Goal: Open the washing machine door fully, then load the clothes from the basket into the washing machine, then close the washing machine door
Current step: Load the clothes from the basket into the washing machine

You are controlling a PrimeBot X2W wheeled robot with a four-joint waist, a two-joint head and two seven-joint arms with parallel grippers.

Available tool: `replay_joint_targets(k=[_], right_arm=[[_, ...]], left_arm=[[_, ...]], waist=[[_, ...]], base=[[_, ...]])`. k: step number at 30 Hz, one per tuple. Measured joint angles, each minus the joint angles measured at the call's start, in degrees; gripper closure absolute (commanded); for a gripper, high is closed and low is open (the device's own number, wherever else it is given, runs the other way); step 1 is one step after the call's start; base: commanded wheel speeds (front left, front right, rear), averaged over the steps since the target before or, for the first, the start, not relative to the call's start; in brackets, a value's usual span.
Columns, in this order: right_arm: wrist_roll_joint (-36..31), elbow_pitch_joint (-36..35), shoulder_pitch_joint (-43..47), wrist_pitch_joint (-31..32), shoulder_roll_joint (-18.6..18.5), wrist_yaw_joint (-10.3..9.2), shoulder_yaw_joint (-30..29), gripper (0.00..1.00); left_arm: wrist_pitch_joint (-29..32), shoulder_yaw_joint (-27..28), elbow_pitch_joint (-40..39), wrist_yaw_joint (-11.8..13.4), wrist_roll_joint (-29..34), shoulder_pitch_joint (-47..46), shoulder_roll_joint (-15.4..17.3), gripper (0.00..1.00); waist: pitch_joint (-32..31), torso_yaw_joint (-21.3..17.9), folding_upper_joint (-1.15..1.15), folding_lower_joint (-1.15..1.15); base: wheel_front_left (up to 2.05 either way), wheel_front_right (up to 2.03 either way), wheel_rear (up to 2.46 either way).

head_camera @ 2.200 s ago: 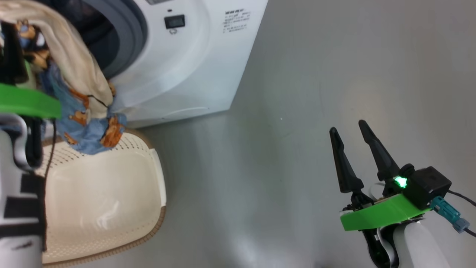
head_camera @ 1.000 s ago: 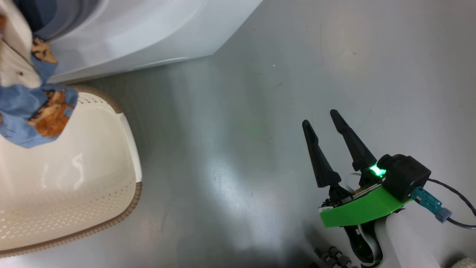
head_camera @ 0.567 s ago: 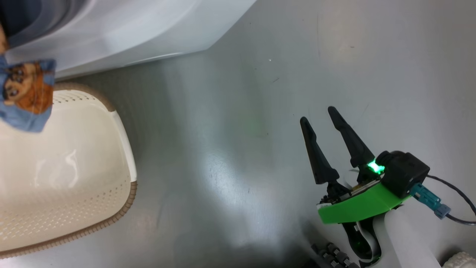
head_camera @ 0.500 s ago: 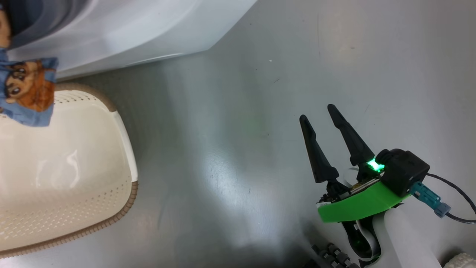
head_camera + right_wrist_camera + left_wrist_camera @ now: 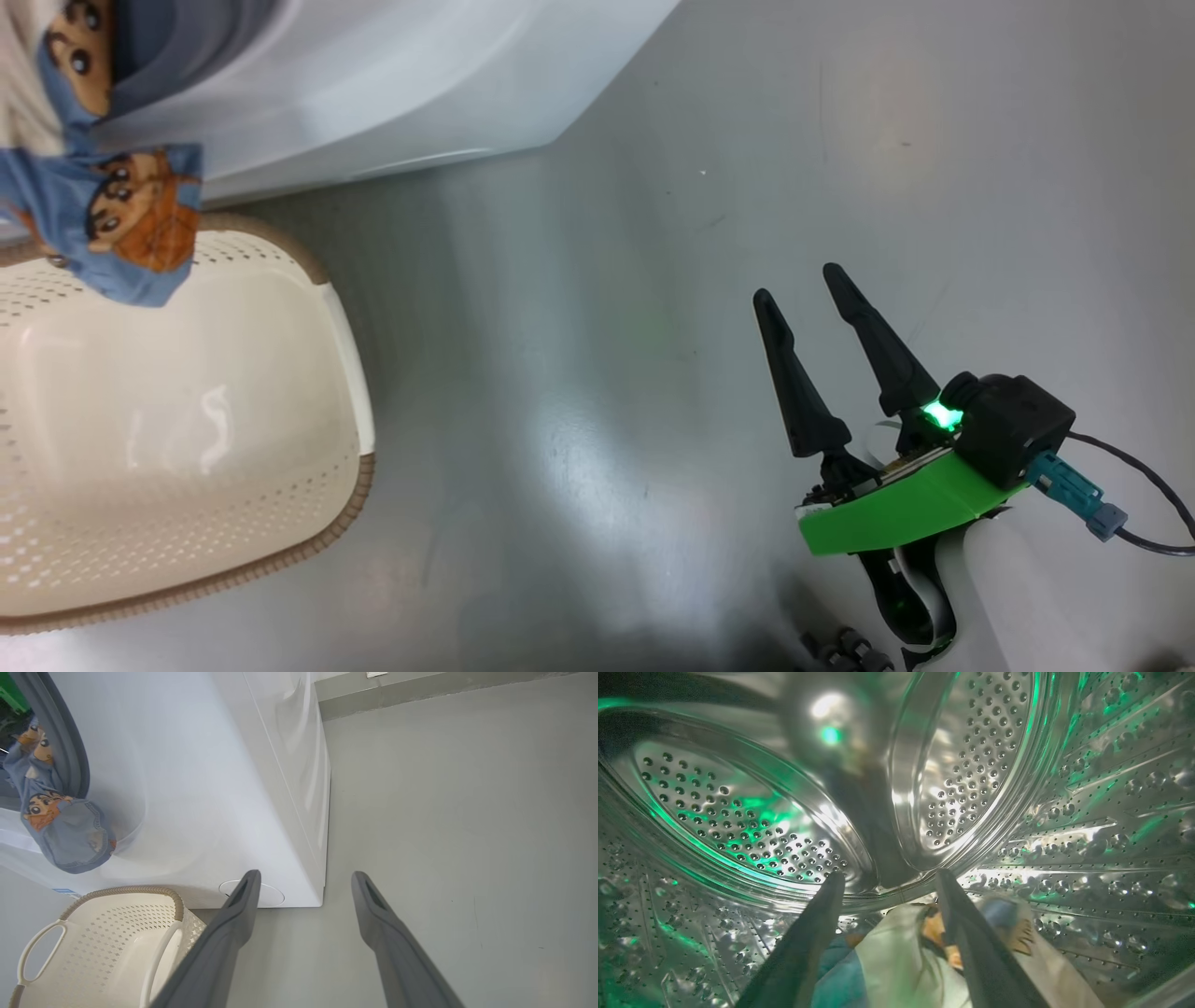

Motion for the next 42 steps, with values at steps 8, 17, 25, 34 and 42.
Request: replay_joint_targets(k=[8,17,25,34,42], right_arm=[[-0.08,0.45,-0.09,0.00,-0.03,-0.01,-0.59,0.00],[-0.51,0.90,-0.09,0.00,-0.07,0.00,-1.79,0.00],[-0.65,1.22,-0.08,0.00,-0.11,0.00,-2.11,0.00],[-1.08,1.69,0.15,0.00,-0.19,0.00,-2.63,0.00],[-1.15,1.98,1.29,0.00,-0.21,0.00,-3.03,0.00]], left_arm=[[0.00,0.20,0.75,0.01,-1.16,0.38,-1.71,0.00],[0.00,1.36,-3.18,0.01,-2.98,6.19,-3.33,0.00],[0.00,1.67,-9.00,0.14,-2.98,12.74,-4.43,0.00],[0.00,2.16,-16.13,1.30,-2.90,21.28,-5.89,0.00],[0.00,3.00,-22.31,2.12,-2.99,28.25,-7.25,0.00]], waist=[[-1.21,1.53,0.00,0.00],[-3.28,3.30,0.00,0.00],[-5.21,4.54,0.00,0.00],[-7.40,5.80,0.00,0.00],[-9.57,6.80,0.00,0.00]], base=[[0.00,0.00,0.00],[0.00,0.00,0.00],[0.00,0.00,0.00],[0.00,0.00,0.00],[0.00,0.00,0.00]])
